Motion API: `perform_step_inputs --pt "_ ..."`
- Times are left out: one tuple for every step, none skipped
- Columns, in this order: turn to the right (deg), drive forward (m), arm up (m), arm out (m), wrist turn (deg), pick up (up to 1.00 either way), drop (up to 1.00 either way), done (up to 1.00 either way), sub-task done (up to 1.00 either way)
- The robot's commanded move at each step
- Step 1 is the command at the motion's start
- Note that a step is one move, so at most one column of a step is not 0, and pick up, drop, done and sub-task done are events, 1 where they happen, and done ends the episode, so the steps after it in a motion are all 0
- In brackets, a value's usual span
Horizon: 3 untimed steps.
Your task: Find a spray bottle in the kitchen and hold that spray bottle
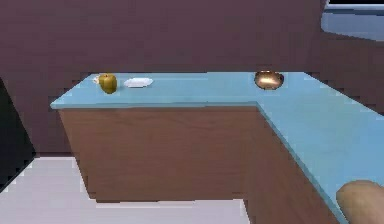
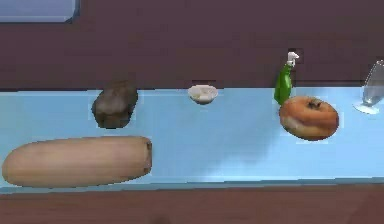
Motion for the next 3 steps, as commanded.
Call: perform_step_inputs --pt "45.0 0.00 0.00 0.00 0.0 0.00 0.00 0.00 0.00" --pt "45.0 0.00 0.00 0.00 0.0 0.00 0.00 0.00 0.00" --pt "45.0 0.00 0.00 0.00 0.0 0.00 0.00 0.00 0.00"
